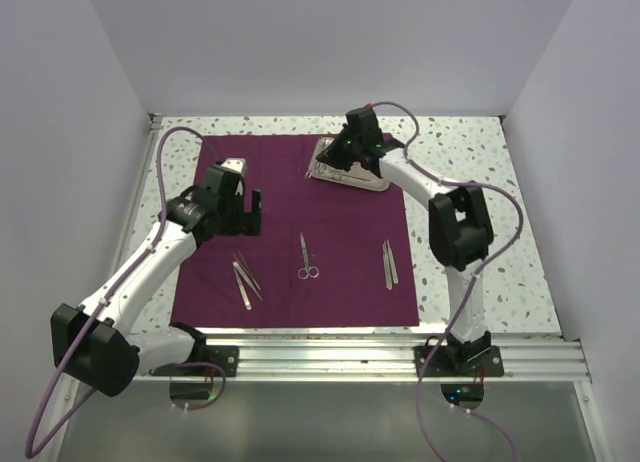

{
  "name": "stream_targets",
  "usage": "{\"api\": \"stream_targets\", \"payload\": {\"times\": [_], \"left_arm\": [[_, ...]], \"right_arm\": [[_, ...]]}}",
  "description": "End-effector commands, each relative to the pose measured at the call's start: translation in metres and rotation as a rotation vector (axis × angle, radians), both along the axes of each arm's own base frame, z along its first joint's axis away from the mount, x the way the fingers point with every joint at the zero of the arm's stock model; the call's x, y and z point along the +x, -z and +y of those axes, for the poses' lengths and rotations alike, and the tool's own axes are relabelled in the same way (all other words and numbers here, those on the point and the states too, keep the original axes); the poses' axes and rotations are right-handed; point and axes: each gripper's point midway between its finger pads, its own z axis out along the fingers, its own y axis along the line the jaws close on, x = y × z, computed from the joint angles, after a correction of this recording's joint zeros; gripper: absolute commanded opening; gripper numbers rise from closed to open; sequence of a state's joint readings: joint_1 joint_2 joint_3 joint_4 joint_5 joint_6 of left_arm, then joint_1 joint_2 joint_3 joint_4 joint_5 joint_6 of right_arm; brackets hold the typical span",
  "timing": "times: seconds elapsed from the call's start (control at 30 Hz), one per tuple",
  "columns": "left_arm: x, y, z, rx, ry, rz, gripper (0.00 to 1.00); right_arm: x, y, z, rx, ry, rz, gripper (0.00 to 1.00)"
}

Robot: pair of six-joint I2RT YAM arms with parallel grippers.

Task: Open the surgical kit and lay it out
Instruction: Pick up the medical item from the container, then place the medical item in the surgical kit.

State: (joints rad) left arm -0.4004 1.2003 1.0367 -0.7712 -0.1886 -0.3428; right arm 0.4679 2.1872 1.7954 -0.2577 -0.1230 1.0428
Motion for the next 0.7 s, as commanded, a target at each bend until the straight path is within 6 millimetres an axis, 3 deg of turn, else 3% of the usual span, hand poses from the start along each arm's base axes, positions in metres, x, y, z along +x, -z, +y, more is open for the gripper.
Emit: {"api": "stream_targets", "payload": {"times": [0.0,0.07,0.1,0.13,0.17,0.23,0.33,0.47,0.67], "left_arm": [[0.008,-0.008,-0.017,-0.105,0.006,0.003,1.00],[0.009,-0.005,-0.028,-0.181,0.023,0.018,1.00],[0.009,-0.005,-0.033,-0.214,0.031,0.021,1.00],[0.013,-0.009,-0.033,-0.222,0.026,-0.003,1.00],[0.015,-0.018,-0.034,-0.234,0.015,-0.034,1.00],[0.026,-0.032,-0.020,-0.196,-0.057,-0.108,1.00],[0.034,-0.047,-0.006,-0.156,-0.126,-0.169,1.00],[0.030,-0.053,-0.007,-0.171,-0.106,-0.186,1.00],[0.019,-0.055,-0.013,-0.236,-0.091,-0.200,1.00]], "right_arm": [[-0.043,-0.065,0.013,0.061,-0.117,-0.122,0.00],[-0.077,-0.067,0.023,0.039,-0.191,-0.130,0.00],[-0.100,-0.041,0.023,0.010,-0.226,-0.073,0.00],[-0.123,-0.031,0.035,-0.005,-0.280,-0.054,0.00],[-0.146,-0.012,0.033,-0.028,-0.308,-0.014,0.00],[-0.183,0.008,0.045,-0.065,-0.381,0.013,0.00],[-0.224,0.040,0.041,-0.134,-0.437,0.064,0.00],[-0.248,0.070,0.028,-0.213,-0.485,0.113,0.00],[-0.259,0.089,0.017,-0.295,-0.538,0.157,0.01]]}}
